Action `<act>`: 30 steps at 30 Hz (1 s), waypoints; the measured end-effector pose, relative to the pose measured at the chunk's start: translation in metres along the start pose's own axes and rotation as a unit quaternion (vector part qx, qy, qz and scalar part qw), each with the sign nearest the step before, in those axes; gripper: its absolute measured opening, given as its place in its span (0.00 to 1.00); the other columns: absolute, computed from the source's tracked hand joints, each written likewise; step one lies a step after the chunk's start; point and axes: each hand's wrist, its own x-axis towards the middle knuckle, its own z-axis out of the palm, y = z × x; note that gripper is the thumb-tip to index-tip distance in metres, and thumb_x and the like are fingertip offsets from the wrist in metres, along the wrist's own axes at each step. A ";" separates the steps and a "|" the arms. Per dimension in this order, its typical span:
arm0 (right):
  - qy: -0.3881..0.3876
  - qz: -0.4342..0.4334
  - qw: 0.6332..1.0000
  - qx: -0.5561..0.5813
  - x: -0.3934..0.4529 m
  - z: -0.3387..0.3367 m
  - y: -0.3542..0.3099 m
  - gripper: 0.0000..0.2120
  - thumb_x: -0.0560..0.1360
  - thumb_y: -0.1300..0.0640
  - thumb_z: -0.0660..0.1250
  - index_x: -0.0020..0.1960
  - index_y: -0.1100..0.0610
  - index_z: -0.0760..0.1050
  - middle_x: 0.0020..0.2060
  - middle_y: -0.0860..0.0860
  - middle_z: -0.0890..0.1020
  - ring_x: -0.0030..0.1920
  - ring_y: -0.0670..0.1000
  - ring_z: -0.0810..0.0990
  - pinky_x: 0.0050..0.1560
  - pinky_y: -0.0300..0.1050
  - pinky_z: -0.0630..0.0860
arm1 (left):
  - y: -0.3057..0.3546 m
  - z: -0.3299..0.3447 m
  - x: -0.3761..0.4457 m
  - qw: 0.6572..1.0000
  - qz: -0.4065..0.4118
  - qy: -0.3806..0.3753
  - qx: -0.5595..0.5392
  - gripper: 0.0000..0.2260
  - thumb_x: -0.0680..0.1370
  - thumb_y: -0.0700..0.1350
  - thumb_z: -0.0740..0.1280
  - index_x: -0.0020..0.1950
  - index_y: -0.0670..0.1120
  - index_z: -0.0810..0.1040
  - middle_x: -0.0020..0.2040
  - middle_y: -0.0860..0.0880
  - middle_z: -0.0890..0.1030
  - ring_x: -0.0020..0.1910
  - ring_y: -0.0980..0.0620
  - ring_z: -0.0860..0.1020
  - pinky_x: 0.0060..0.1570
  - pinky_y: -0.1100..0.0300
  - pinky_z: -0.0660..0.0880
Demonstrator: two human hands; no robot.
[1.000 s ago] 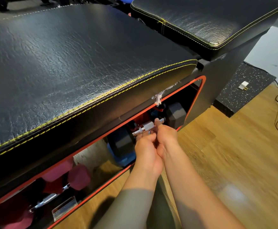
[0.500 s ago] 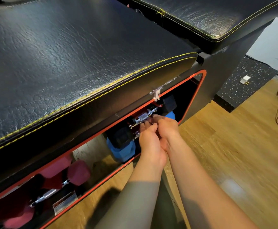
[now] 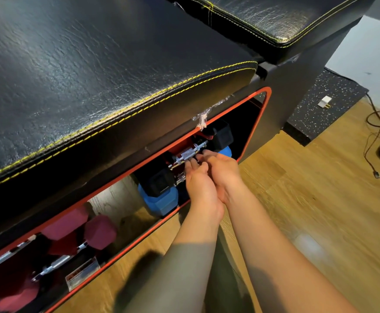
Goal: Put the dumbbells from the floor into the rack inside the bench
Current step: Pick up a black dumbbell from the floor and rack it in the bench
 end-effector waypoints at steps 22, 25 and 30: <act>0.006 -0.077 0.949 -0.304 -0.055 -0.162 -0.089 0.03 0.78 0.56 0.66 0.48 0.53 0.78 0.46 0.53 0.83 0.38 0.51 0.79 0.35 0.43 0.72 | -0.071 0.052 -0.045 0.879 0.108 -0.226 0.405 0.13 0.83 0.54 0.56 0.47 0.55 0.79 0.47 0.57 0.82 0.52 0.51 0.81 0.54 0.52 0.74; 0.041 -0.052 0.952 -0.300 -0.086 -0.208 -0.084 0.07 0.78 0.55 0.66 0.55 0.55 0.79 0.48 0.52 0.85 0.39 0.51 0.80 0.36 0.44 0.74 | -0.102 0.050 -0.065 0.832 0.090 -0.285 0.467 0.11 0.82 0.54 0.57 0.48 0.55 0.79 0.45 0.56 0.82 0.50 0.49 0.80 0.51 0.52 0.74; 0.130 -0.039 0.960 -0.244 -0.151 -0.285 -0.042 0.07 0.78 0.55 0.68 0.55 0.54 0.78 0.48 0.52 0.83 0.40 0.51 0.81 0.35 0.42 0.75 | -0.170 0.020 -0.097 0.717 0.072 -0.396 0.569 0.07 0.80 0.47 0.63 0.44 0.54 0.78 0.39 0.52 0.79 0.42 0.49 0.77 0.44 0.54 0.73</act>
